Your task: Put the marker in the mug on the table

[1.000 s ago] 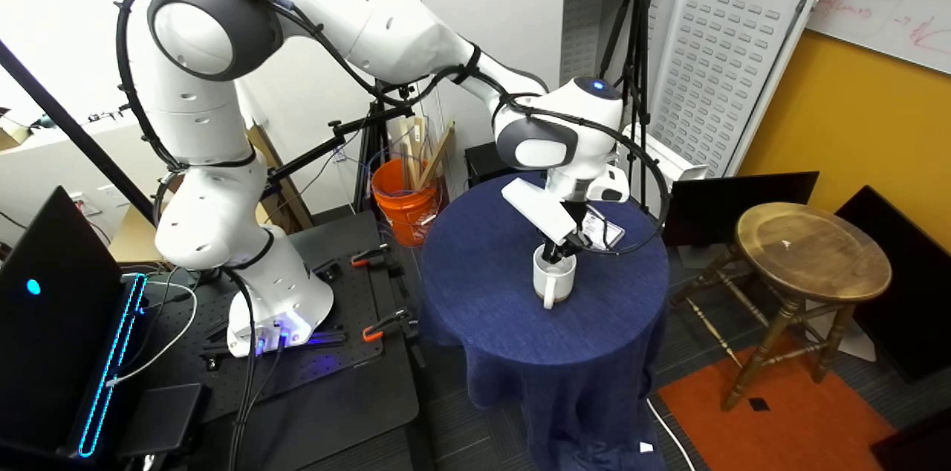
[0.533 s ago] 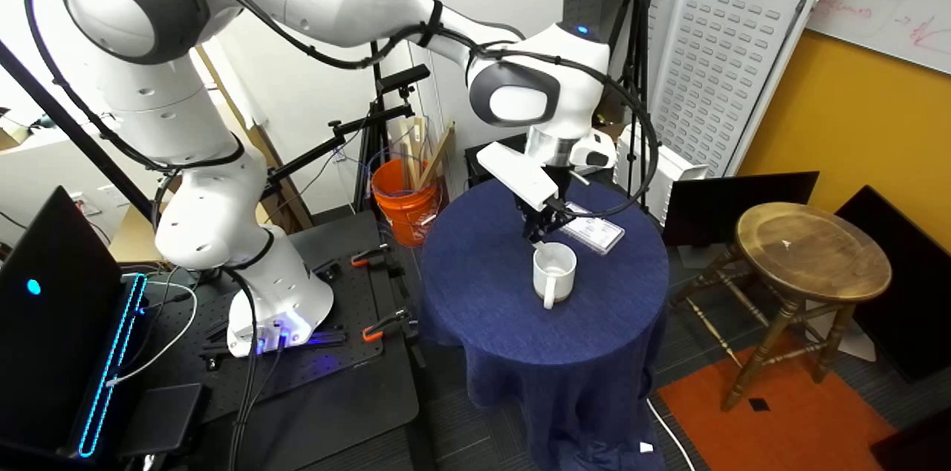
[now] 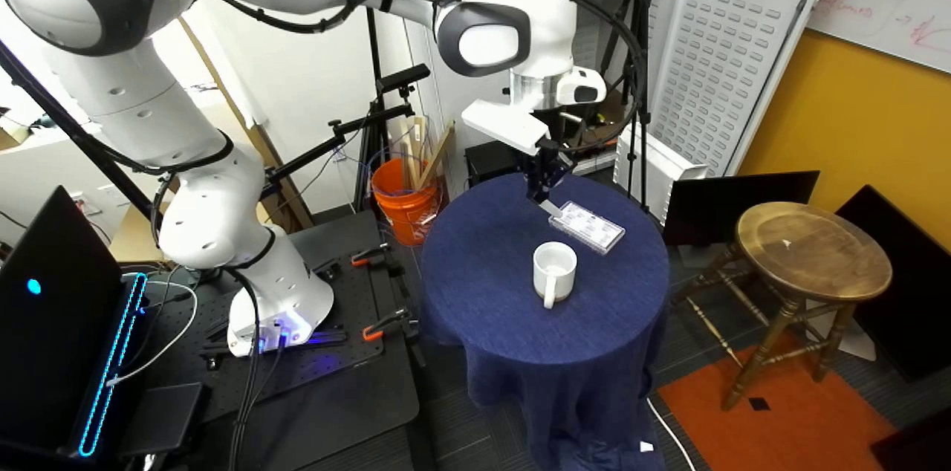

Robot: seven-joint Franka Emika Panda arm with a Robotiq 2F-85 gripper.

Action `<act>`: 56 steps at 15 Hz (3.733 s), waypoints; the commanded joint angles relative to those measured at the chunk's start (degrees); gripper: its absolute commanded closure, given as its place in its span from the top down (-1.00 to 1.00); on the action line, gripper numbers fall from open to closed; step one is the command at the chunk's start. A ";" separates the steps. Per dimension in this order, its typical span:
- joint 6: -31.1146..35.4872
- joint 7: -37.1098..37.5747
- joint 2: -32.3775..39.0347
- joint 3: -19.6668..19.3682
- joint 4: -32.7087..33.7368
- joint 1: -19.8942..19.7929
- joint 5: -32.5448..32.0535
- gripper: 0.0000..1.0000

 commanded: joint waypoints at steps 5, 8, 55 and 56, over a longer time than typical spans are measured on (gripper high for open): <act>8.48 -4.77 4.03 2.50 -1.46 5.20 3.72 -0.89; 9.65 -8.53 6.34 4.31 -1.29 6.39 5.04 -0.89; 30.91 -7.50 24.49 19.39 -2.22 7.80 14.01 1.00; 30.91 -7.50 24.49 19.39 -2.23 7.80 14.01 1.00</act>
